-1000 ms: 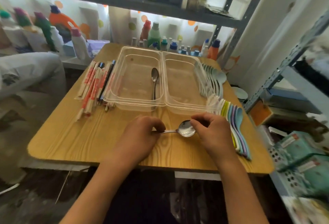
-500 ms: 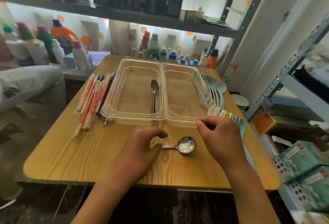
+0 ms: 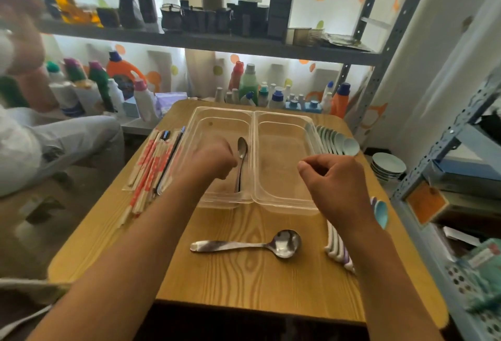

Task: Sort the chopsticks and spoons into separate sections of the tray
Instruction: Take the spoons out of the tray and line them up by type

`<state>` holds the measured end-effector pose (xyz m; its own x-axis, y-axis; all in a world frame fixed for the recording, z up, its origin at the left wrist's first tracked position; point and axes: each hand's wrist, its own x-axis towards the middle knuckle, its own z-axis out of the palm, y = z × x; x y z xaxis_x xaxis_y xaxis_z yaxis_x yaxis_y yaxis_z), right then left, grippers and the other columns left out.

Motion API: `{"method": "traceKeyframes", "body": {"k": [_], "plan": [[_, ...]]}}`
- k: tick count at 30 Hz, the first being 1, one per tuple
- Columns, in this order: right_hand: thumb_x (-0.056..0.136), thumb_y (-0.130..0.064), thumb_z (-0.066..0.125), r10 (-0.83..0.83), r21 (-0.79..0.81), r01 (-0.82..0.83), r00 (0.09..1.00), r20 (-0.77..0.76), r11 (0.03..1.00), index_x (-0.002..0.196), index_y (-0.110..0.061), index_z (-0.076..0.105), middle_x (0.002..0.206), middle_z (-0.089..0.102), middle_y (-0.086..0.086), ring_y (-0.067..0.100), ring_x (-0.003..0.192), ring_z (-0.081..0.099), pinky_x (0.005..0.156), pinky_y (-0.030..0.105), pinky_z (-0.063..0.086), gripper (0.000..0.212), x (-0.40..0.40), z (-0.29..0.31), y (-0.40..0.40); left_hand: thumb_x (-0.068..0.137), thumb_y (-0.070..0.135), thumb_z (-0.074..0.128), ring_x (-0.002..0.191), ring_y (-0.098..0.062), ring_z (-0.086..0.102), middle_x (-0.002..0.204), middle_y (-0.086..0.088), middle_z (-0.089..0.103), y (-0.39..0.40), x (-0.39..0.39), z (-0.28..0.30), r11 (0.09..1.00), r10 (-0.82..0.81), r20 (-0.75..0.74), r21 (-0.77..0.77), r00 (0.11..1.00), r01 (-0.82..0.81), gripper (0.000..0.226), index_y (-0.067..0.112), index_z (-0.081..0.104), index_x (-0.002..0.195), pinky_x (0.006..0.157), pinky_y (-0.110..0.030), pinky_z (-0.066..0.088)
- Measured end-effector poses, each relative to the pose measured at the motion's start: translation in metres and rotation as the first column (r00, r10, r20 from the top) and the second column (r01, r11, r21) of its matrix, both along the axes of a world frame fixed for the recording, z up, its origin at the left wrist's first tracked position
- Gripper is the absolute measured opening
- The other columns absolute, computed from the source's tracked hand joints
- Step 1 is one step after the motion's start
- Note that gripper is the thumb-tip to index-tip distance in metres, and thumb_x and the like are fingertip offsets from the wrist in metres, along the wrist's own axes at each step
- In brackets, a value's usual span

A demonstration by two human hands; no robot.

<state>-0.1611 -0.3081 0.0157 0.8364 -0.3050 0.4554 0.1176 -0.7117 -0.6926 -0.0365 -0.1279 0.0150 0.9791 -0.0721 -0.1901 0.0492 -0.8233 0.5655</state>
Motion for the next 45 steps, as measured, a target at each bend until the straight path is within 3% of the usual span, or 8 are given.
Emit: {"method": "traceKeyframes", "body": {"k": [8, 14, 20, 25, 28, 33, 40, 45], "plan": [[0.091, -0.022, 0.067, 0.030, -0.073, -0.030, 1.000, 0.002, 0.997, 0.097, -0.015, 0.078, 0.081, 0.072, -0.007, 0.005, 0.072, 0.065, 0.072, 0.033, 0.058, 0.014, -0.003, -0.016, -0.003, 0.085, 0.014, 0.072, 0.080, -0.029, 0.071, 0.089, -0.018, 0.070, -0.012, 0.014, -0.018, 0.993, 0.034, -0.215, -0.102, 0.976, -0.057, 0.022, 0.001, 0.064, 0.100, 0.077, -0.041, 0.060], [0.091, -0.022, 0.068, 0.072, -0.021, -0.072, 0.997, 0.019, 0.997, 0.096, -0.020, 0.076, 0.078, 0.069, -0.013, 0.002, 0.073, 0.064, 0.069, 0.034, 0.058, 0.010, -0.014, -0.022, -0.002, 0.088, 0.009, 0.067, 0.073, -0.027, 0.068, 0.091, -0.017, 0.069, -0.015, 0.014, -0.021, 0.968, 0.113, -0.239, -0.191, 0.965, -0.161, 0.018, 0.000, 0.062, 0.103, 0.067, -0.037, 0.060], [0.090, -0.021, 0.068, 0.065, 0.078, -0.067, 0.998, 0.025, 0.995, 0.092, -0.026, 0.074, 0.077, 0.068, -0.016, 0.001, 0.074, 0.064, 0.066, 0.023, 0.055, 0.008, -0.024, -0.023, -0.006, 0.089, 0.006, 0.061, 0.090, -0.030, 0.066, 0.102, -0.018, 0.066, -0.008, 0.018, -0.018, 0.911, 0.215, -0.168, -0.322, 0.962, -0.259, 0.011, 0.002, 0.064, 0.099, 0.083, -0.044, 0.057], [0.090, -0.020, 0.069, 0.085, 0.127, -0.088, 0.996, 0.033, 0.988, 0.088, -0.035, 0.068, 0.075, 0.067, -0.018, -0.001, 0.077, 0.064, 0.065, 0.017, 0.054, 0.015, -0.023, -0.016, 0.000, 0.095, 0.017, 0.054, 0.076, -0.020, 0.060, 0.081, -0.006, 0.062, -0.003, 0.004, 0.004, 0.935, 0.241, 0.205, -0.311, 0.949, -0.170, 0.014, 0.009, 0.064, 0.090, 0.067, -0.030, 0.046], [0.091, -0.019, 0.068, 0.099, 0.185, -0.102, 0.995, 0.026, 0.977, 0.090, -0.030, 0.071, 0.076, 0.069, -0.016, -0.001, 0.077, 0.065, 0.065, 0.014, 0.052, 0.012, -0.023, -0.012, 0.002, 0.098, 0.016, 0.051, 0.069, -0.009, 0.057, 0.083, -0.001, 0.062, -0.008, -0.013, 0.022, 0.915, 0.328, 0.521, -0.383, 0.788, -0.127, 0.016, 0.009, 0.066, 0.097, 0.056, -0.010, 0.034], [0.089, -0.017, 0.070, 0.043, 0.377, -0.053, 0.998, 0.036, 0.925, 0.090, -0.020, 0.075, 0.076, 0.072, -0.008, 0.002, 0.072, 0.067, 0.064, 0.016, 0.052, 0.006, -0.033, -0.014, 0.003, 0.098, 0.020, 0.055, 0.073, 0.001, 0.055, 0.088, 0.010, 0.060, -0.011, -0.045, 0.047, 0.917, 0.234, 0.740, -0.383, 0.631, 0.109, 0.016, 0.011, 0.066, 0.105, 0.064, 0.000, 0.038], [0.096, -0.016, 0.060, 0.035, 0.561, -0.068, 0.997, 0.069, 0.825, 0.094, -0.013, 0.073, 0.074, 0.071, 0.005, 0.010, 0.058, 0.059, 0.051, 0.023, 0.046, 0.014, -0.039, -0.011, 0.014, 0.091, 0.011, 0.064, 0.079, -0.007, 0.059, 0.090, 0.002, 0.068, -0.007, -0.085, 0.040, 0.919, -0.138, 0.846, -0.085, 0.516, 0.386, 0.007, 0.011, 0.069, 0.096, 0.072, -0.012, 0.046], [0.103, -0.034, 0.044, 0.116, 0.774, -0.187, 0.982, 0.148, 0.605, 0.110, -0.007, 0.065, 0.085, 0.070, 0.017, 0.024, 0.066, 0.059, 0.052, 0.032, 0.044, 0.035, -0.049, 0.004, 0.012, 0.088, 0.010, 0.066, 0.083, -0.008, 0.057, 0.090, 0.001, 0.068, 0.010, -0.102, 0.032, 0.872, -0.312, 0.833, 0.060, 0.457, 0.486, 0.011, 0.013, 0.073, 0.095, 0.076, -0.020, 0.046]]}}
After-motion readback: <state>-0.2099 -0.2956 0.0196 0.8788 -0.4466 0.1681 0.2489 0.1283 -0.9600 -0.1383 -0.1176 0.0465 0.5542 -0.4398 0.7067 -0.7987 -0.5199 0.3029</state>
